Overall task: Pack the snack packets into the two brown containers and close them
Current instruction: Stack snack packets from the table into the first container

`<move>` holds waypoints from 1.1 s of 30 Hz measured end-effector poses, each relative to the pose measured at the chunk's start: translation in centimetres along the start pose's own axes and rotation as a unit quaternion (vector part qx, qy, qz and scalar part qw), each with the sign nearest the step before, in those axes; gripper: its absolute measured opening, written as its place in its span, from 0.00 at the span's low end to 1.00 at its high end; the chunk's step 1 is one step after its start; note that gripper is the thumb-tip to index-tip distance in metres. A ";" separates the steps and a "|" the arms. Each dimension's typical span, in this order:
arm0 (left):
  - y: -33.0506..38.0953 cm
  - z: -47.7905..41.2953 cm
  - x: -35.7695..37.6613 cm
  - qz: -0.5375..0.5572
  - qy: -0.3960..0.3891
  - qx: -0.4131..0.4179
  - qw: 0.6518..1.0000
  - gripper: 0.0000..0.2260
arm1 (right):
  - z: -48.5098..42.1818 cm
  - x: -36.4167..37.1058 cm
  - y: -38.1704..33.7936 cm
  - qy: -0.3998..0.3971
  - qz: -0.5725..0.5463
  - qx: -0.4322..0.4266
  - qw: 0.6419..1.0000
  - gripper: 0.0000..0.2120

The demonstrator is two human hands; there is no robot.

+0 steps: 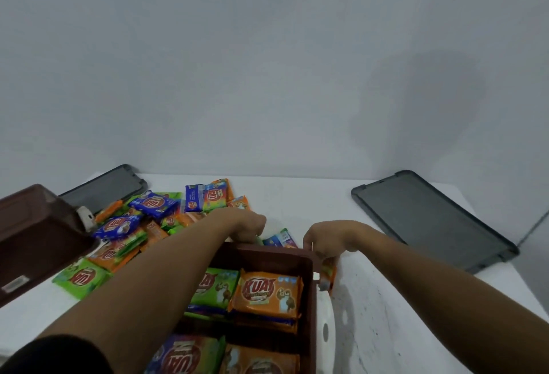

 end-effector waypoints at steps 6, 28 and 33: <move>-1.5 0.7 -0.1 0.155 0.024 0.014 0.987 0.13 | 0.3 -0.6 0.8 -0.048 -0.118 -0.023 0.992 0.10; -2.9 10.1 -3.2 0.722 0.253 0.157 0.625 0.08 | 5.9 -4.5 -4.1 -0.109 -0.500 -0.120 0.851 0.28; -1.5 13.7 -3.1 0.702 0.252 0.217 0.630 0.05 | 9.9 -3.9 -6.9 -0.086 -0.472 -0.132 0.867 0.25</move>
Point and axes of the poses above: each hand's wrist, its own z-axis away from the middle knuckle, its own x-axis out of the palm, y = z × x, the point moved 10 cm from there along -z, towards the middle knuckle, and after that the axes turned 13 degrees about x, right-handed, at the moved point
